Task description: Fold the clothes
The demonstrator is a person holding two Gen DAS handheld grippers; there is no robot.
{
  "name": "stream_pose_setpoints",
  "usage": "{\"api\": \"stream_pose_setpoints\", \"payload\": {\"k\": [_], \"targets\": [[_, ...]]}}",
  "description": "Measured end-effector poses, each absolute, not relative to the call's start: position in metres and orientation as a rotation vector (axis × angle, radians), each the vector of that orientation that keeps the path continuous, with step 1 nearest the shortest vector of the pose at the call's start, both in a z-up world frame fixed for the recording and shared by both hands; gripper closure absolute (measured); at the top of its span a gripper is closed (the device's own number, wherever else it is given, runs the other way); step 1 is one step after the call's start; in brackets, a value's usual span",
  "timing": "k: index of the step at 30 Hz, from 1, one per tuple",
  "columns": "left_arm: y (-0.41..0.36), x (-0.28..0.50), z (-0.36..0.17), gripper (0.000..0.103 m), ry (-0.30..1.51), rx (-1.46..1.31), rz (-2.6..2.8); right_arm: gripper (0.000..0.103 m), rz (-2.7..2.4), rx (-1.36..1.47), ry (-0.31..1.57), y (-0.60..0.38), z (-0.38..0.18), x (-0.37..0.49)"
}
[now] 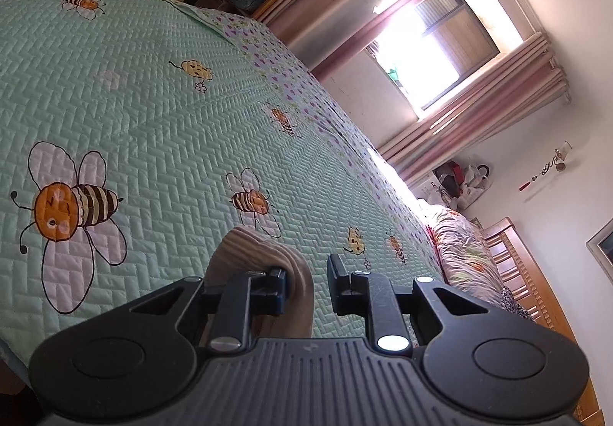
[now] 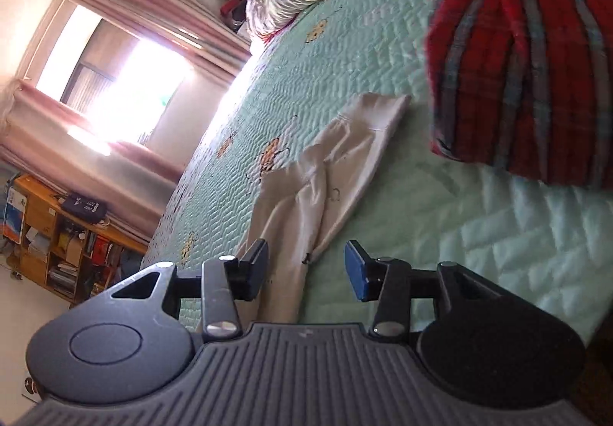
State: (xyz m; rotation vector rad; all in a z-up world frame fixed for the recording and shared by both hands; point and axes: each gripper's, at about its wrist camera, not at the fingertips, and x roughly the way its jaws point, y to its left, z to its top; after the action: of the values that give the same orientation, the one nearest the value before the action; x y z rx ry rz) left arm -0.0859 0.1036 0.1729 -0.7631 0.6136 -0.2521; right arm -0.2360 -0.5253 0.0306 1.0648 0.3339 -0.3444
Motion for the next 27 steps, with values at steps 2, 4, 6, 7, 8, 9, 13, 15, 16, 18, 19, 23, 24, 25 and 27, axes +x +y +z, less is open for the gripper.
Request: {"api": "stream_pose_setpoints", "payload": {"k": [2, 4, 6, 7, 8, 9, 13, 15, 16, 18, 19, 23, 24, 25, 27], "targets": [[0.104, -0.088, 0.172, 0.081, 0.614, -0.758, -0.247, 0.056, -0.326, 1.038, 0.339, -0.533, 0.033, -0.219], [0.105, -0.09, 0.17, 0.081, 0.614, -0.747, -0.247, 0.056, -0.325, 1.02, 0.364, -0.541, 0.034, -0.204], [0.105, -0.09, 0.167, 0.081, 0.616, -0.742, -0.241, 0.056, -0.341, 1.003, 0.388, -0.548, 0.031, -0.192], [0.106, -0.091, 0.166, 0.081, 0.617, -0.744, -0.238, 0.056, -0.348, 0.998, 0.397, -0.551, 0.029, -0.187], [0.107, -0.091, 0.164, 0.081, 0.619, -0.747, -0.233, 0.056, -0.345, 1.002, 0.403, -0.553, 0.027, -0.184], [0.108, -0.091, 0.162, 0.081, 0.621, -0.75, -0.228, 0.056, -0.336, 1.009, 0.407, -0.556, 0.024, -0.18], [0.111, -0.092, 0.154, 0.081, 0.634, -0.767, -0.218, 0.056, -0.312, 1.042, 0.404, -0.562, 0.02, -0.173], [0.113, -0.093, 0.151, 0.081, 0.637, -0.771, -0.211, 0.069, -0.289, 1.054, 0.398, -0.563, 0.018, -0.17], [0.113, -0.093, 0.149, 0.081, 0.638, -0.774, -0.208, 0.098, -0.271, 1.059, 0.404, -0.563, 0.017, -0.169], [0.114, -0.093, 0.148, 0.081, 0.639, -0.779, -0.203, 0.101, -0.269, 1.059, 0.415, -0.56, 0.014, -0.168], [0.114, -0.094, 0.147, 0.081, 0.638, -0.781, -0.203, 0.101, -0.278, 1.052, 0.405, -0.558, 0.016, -0.17], [0.117, -0.097, 0.146, 0.081, 0.631, -0.79, -0.205, 0.101, -0.31, 0.993, 0.348, -0.547, 0.032, -0.187], [0.118, -0.098, 0.146, 0.081, 0.63, -0.793, -0.206, 0.101, -0.318, 0.959, 0.325, -0.543, 0.042, -0.196], [0.119, -0.098, 0.145, 0.081, 0.628, -0.796, -0.207, 0.101, -0.323, 0.922, 0.299, -0.538, 0.053, -0.205], [0.121, -0.101, 0.145, 0.081, 0.62, -0.803, -0.215, 0.101, -0.337, 0.879, 0.254, -0.53, 0.076, -0.226]]}}
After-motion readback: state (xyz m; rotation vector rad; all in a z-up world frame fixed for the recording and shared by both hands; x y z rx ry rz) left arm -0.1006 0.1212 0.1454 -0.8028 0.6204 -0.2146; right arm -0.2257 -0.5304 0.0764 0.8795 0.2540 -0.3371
